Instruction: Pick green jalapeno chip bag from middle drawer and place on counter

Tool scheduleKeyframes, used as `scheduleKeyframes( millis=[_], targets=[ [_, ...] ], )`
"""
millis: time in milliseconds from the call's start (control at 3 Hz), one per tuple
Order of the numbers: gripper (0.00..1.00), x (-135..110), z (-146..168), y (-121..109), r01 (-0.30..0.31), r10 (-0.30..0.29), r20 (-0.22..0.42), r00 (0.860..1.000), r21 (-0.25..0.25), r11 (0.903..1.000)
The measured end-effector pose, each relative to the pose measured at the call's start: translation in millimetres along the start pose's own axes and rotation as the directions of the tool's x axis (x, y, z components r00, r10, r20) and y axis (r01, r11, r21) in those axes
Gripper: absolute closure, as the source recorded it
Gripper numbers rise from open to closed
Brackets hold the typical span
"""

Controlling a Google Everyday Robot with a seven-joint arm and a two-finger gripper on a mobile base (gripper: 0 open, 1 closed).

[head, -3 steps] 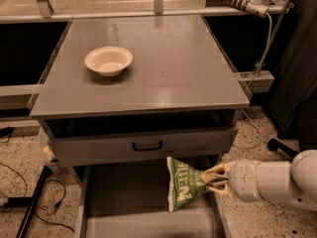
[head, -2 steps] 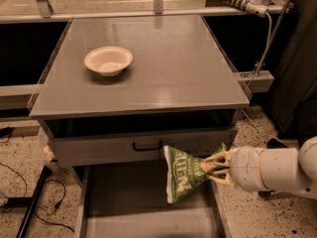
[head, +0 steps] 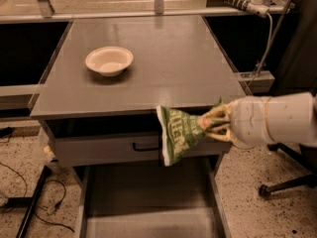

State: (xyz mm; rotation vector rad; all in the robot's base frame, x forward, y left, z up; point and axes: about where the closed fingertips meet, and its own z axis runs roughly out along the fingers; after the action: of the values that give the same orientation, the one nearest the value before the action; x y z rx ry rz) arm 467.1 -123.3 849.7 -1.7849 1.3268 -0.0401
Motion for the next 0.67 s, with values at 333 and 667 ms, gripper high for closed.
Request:
scheduleKeyframes(
  millis=[333, 667],
  targets=[
    [1.00, -2, -11, -63, 0.026, -0.027, 0.020, 0.999, 0.022, 0.9994],
    [1.00, -7, -7, -126, 0.036, -0.037, 0.035, 0.999, 0.027, 0.9990]
  ],
)
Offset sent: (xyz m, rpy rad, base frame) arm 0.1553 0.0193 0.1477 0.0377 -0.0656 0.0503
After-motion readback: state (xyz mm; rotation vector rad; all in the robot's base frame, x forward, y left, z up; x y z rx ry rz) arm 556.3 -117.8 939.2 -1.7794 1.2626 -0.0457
